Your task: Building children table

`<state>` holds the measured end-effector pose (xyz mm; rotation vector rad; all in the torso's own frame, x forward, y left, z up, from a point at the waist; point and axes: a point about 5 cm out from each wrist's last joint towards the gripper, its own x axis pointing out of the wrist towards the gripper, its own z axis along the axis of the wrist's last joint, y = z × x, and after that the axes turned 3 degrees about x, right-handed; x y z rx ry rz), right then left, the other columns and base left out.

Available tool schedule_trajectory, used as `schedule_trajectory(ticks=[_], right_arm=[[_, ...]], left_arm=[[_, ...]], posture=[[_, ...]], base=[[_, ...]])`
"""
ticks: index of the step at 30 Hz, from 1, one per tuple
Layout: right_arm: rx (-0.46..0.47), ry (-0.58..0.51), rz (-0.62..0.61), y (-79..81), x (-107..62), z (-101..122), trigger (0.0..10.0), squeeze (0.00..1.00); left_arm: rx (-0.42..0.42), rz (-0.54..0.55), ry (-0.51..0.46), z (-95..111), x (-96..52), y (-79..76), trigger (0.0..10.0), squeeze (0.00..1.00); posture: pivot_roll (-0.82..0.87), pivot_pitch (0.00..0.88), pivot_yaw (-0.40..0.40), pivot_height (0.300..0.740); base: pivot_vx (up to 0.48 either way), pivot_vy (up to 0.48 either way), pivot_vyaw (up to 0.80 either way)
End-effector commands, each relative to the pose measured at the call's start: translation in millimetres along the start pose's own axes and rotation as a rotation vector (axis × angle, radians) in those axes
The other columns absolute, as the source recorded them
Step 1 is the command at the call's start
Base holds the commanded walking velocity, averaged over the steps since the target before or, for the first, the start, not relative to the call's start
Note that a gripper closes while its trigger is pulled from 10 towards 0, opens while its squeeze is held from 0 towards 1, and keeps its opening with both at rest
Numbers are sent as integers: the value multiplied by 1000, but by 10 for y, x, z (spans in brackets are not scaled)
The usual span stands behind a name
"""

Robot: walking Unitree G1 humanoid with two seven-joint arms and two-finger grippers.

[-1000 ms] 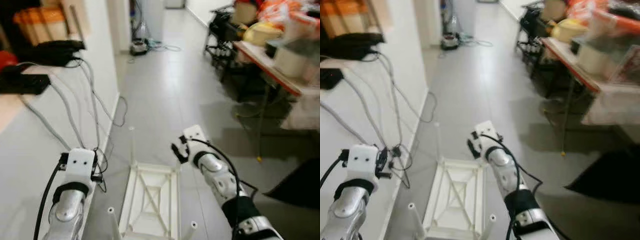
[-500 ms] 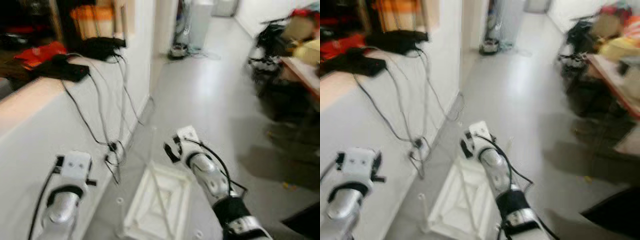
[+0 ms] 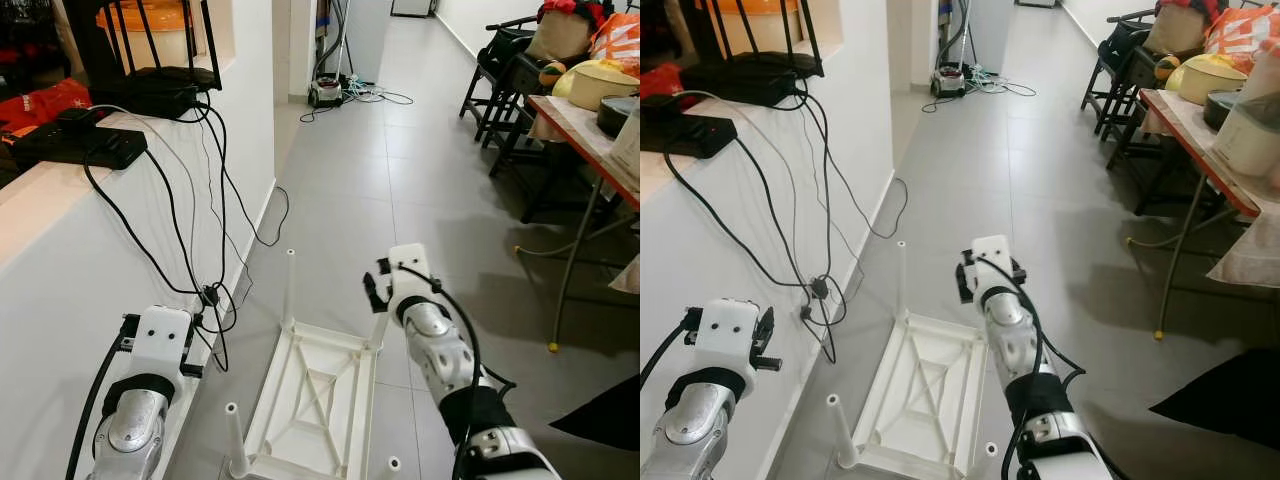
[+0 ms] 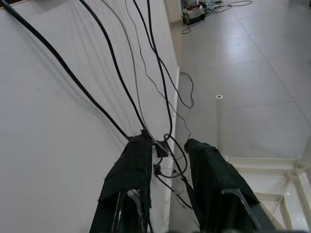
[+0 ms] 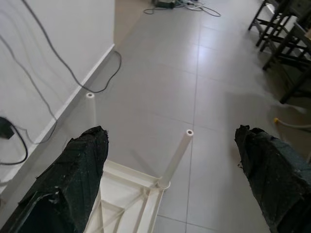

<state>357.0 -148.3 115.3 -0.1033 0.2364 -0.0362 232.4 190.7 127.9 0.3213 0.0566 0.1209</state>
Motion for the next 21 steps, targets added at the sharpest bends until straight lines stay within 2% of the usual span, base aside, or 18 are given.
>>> schedule_trajectory(ticks=[1,3,10,21], right_arm=[[35,59,4,-26,15,-80,10000,0],[79,96,34,5,13,-123,10000,0],[72,94,33,37,6,-128,10000,0],[73,68,44,83,8,-89,10000,0]], left_arm=[[0,-21,-14,10,-19,-21,10000,0],[0,-28,-17,16,-22,-32,10000,0],[-3,-35,-18,19,-34,-37,10000,0],[7,-52,-12,-11,-60,-49,10000,0]], posture=[[94,0,-86,740],[97,0,-88,740],[98,0,-87,740],[101,0,-89,740]], base=[[0,0,0],[0,0,-344],[0,0,-754],[0,0,0]])
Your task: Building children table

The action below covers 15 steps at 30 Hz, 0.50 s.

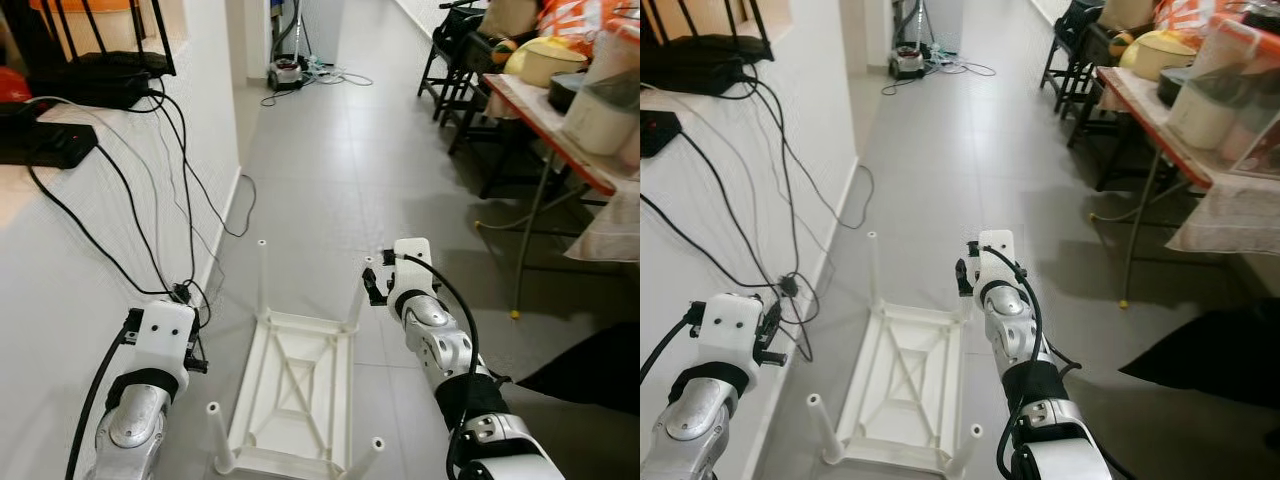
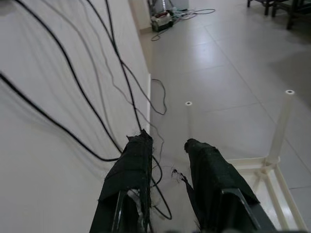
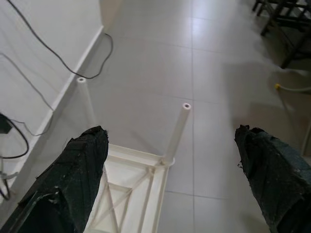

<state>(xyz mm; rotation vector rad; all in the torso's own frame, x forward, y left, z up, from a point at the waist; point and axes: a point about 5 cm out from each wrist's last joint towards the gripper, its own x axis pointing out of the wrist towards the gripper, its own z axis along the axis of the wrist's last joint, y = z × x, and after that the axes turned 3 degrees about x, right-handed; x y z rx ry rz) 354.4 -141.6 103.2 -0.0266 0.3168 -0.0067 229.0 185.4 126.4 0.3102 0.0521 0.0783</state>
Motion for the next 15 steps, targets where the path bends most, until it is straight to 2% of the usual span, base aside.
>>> schedule_trajectory(ticks=[1,9,13,15], right_arm=[[33,8,14,17,7,8,10000,0],[20,10,16,19,6,4,10000,0],[-20,-13,32,49,-2,27,10000,0],[-26,-12,36,55,-3,26,10000,0]], left_arm=[[21,-20,-3,-11,-23,-13,10000,0],[17,-12,-19,10,-20,-6,10000,0],[28,-16,-21,19,-6,-2,10000,0],[32,-18,-19,16,-3,-6,10000,0]], posture=[[100,0,-91,740],[99,0,-91,740],[99,0,-92,740],[94,0,-90,740]], base=[[0,0,-800],[0,0,-800],[0,0,0],[0,-480,0]])
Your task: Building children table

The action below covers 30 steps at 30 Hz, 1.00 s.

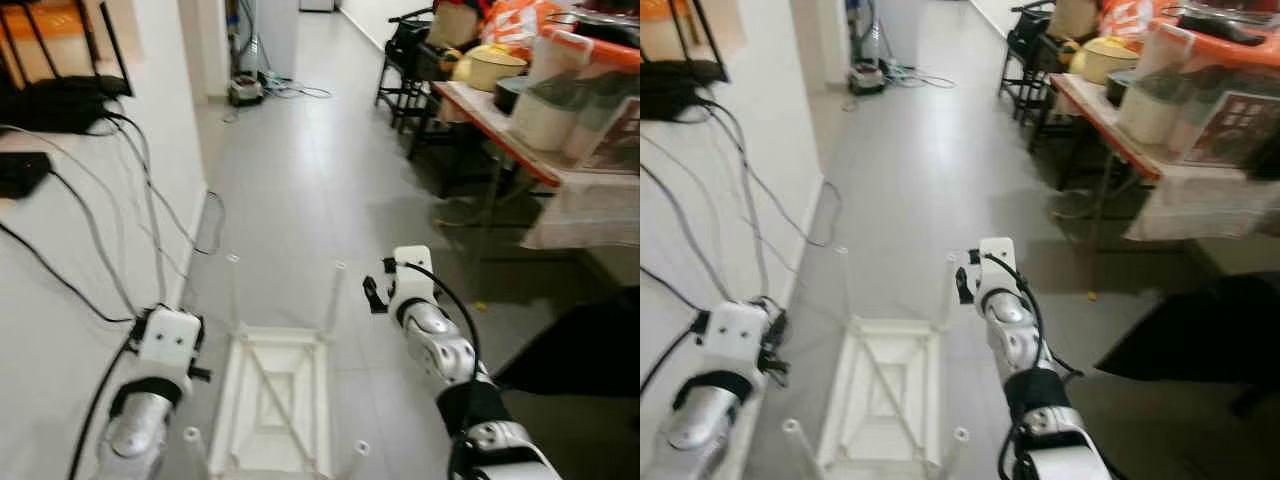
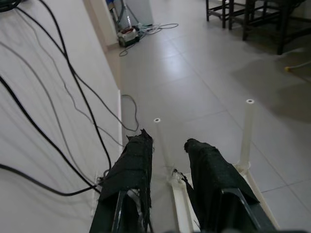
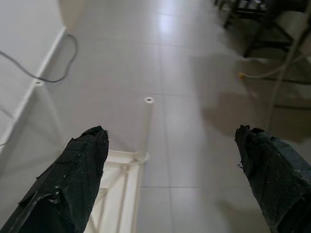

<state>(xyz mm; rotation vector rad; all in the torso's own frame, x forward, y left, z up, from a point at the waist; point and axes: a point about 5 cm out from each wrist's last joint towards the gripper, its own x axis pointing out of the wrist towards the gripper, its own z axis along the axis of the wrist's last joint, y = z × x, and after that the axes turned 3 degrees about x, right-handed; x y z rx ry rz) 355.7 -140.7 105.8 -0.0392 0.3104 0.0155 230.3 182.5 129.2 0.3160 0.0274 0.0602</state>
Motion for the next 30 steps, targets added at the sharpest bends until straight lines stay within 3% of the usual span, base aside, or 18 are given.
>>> schedule_trajectory(ticks=[1,5,24,30], right_arm=[[-14,-4,19,50,-5,-4,10000,0],[-17,3,32,66,-7,-18,10000,0],[-50,5,93,156,-18,-32,10000,0],[-59,25,145,250,-15,-10,10000,0]], left_arm=[[28,-6,10,-22,-12,11,10000,0],[28,0,6,-17,-8,4,10000,0],[24,6,30,-67,-10,-2,10000,0],[28,5,34,-76,-11,-4,10000,0]], posture=[[94,0,-90,740],[94,0,-92,740],[94,0,-93,740],[96,0,-91,726]], base=[[0,-480,0],[0,-438,0],[0,0,0],[0,0,0]])
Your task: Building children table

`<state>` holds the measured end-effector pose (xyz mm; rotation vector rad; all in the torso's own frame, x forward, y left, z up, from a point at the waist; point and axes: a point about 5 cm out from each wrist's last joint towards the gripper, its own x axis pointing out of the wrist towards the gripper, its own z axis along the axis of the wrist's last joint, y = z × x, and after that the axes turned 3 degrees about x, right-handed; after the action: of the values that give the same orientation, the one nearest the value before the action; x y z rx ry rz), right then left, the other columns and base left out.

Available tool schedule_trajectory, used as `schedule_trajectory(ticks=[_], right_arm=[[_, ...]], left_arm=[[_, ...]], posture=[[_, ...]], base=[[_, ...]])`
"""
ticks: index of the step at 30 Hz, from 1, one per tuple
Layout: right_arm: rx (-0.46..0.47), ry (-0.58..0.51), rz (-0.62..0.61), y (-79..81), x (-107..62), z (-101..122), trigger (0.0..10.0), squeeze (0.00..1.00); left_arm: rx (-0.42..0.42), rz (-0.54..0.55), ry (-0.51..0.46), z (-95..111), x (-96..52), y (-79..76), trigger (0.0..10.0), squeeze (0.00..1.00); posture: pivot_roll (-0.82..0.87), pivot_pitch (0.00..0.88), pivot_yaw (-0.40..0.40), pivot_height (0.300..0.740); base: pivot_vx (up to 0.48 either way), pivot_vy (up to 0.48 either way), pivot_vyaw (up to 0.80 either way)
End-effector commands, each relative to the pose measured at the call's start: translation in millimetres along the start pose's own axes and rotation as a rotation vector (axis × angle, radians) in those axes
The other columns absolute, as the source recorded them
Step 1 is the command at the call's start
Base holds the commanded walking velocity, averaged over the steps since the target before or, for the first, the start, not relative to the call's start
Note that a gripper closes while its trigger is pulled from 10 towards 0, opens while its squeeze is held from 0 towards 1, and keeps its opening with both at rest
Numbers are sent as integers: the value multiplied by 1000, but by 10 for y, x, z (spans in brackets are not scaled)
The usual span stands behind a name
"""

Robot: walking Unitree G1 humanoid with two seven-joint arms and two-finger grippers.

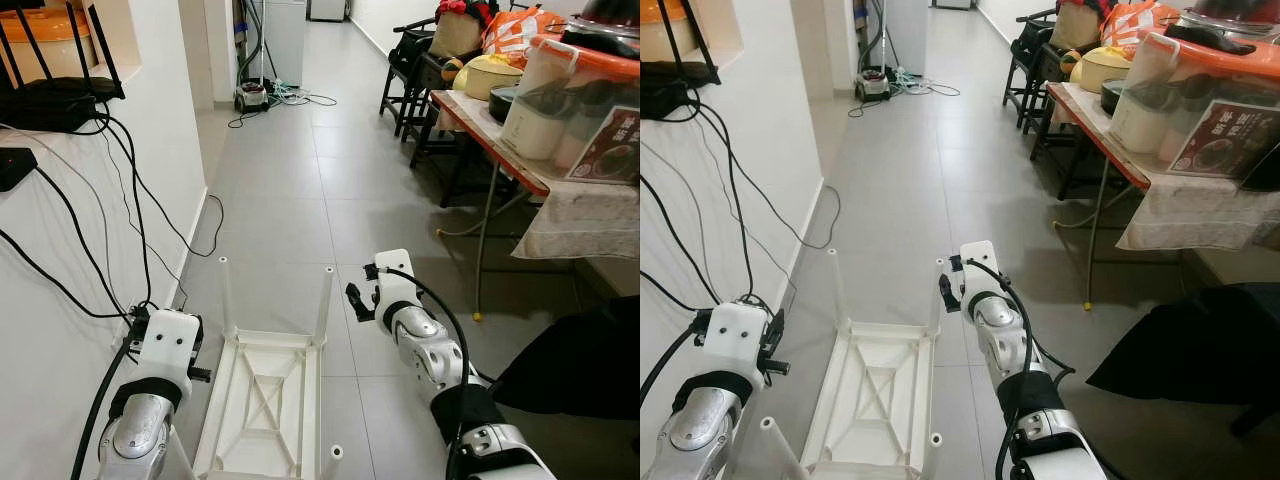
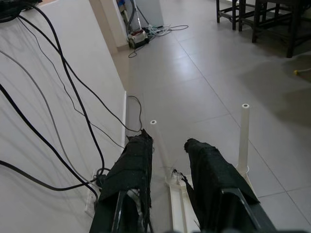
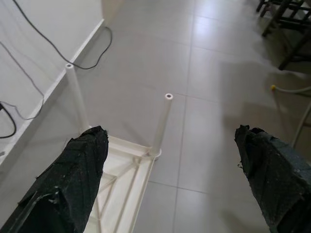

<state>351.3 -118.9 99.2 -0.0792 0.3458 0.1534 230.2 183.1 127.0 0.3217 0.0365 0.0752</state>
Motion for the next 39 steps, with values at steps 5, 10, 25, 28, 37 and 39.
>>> schedule_trajectory(ticks=[5,10,25,28,37,39], right_arm=[[-23,-32,46,91,-3,83,10000,0],[-39,-43,71,131,-13,95,10000,0],[-94,-99,277,328,-130,142,10000,0],[-111,-111,350,340,-177,163,10000,0],[-172,-154,362,207,-258,267,10000,0],[-183,-176,346,156,-310,253,10000,0]], left_arm=[[27,-10,26,-63,-15,0,10000,0],[31,-9,28,-67,-21,4,10000,0],[44,3,30,-75,-47,59,10000,0],[56,9,31,-86,-60,92,10000,0],[84,36,33,-104,-113,175,10000,0],[93,46,35,-113,-149,201,10000,0]], posture=[[100,0,-90,706],[101,0,-90,691],[99,0,-87,621],[99,0,-90,606],[92,0,-100,576],[95,0,-104,571]], base=[[0,0,0],[0,0,0],[0,0,0],[0,0,0],[0,0,0],[0,0,0]])
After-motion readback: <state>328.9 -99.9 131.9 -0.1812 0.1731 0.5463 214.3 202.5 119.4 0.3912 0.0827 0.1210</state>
